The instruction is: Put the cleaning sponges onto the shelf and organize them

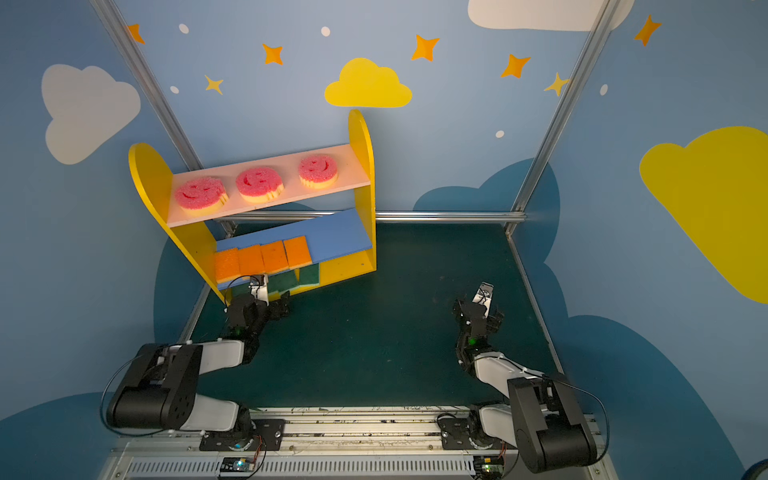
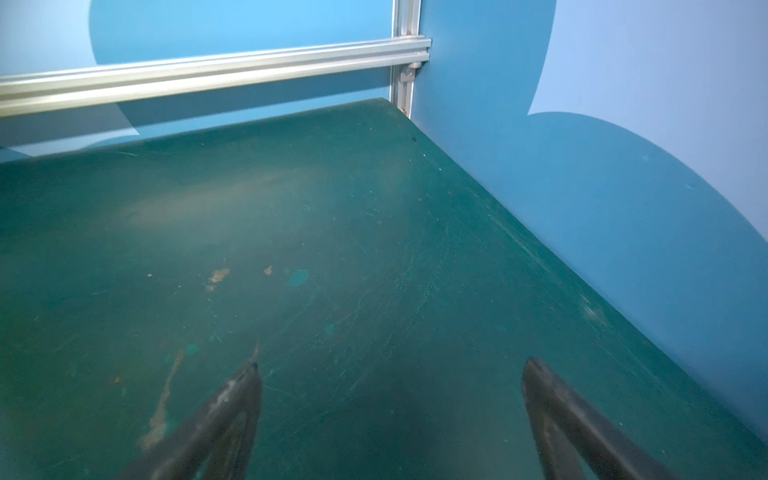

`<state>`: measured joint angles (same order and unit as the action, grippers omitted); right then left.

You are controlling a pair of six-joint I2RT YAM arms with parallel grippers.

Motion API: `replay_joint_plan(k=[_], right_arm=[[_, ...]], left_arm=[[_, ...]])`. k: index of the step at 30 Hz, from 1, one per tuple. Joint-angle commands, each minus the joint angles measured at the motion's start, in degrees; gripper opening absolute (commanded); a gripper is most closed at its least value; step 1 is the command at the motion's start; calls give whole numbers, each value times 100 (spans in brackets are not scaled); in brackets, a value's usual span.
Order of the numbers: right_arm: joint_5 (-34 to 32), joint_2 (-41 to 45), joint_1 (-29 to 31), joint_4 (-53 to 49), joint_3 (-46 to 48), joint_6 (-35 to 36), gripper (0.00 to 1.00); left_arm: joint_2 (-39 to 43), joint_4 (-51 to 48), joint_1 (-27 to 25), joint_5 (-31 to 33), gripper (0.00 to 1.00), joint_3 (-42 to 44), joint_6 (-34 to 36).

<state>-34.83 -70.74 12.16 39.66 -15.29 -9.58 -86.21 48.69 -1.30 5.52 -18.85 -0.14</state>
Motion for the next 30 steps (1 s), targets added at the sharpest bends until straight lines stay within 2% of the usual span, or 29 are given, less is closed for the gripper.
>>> replay_joint_plan(k=[1, 4, 7, 10, 11, 13, 15, 17, 19, 30], right_arm=[[177, 65, 69, 482, 168, 237, 95], [534, -111, 133, 544, 81, 535, 95], [1290, -600, 65, 38, -501, 1054, 96], [1701, -589, -219, -468, -659, 741, 96], [1819, -772, -417, -255, -565, 570, 97], [1677, -1279, -473, 537, -601, 793, 97], [1960, -1477, -583, 30, -1037, 719, 97], [2264, -1323, -848, -641, -1186, 305, 97], [2309, -1224, -872, -1456, -1488, 218, 97], [2110, -1187, -722, -1299, -1385, 302, 97]], left_arm=[[-349, 1041, -60, -66, 100, 106, 244], [-8, -144, -61, 19, 100, -231, 194], [-222, 39, -40, 138, 100, -317, 65], [-131, -251, -33, 134, 100, -394, 41], [-153, -191, -31, 142, 100, -383, 32], [-131, -243, -28, 134, 100, -393, 44], [-133, -226, -33, 142, 100, -388, 40], [-132, -232, -28, 134, 100, -385, 49], [-133, -237, -35, 134, 100, -395, 42], [-132, -230, -38, 147, 100, -385, 47]])
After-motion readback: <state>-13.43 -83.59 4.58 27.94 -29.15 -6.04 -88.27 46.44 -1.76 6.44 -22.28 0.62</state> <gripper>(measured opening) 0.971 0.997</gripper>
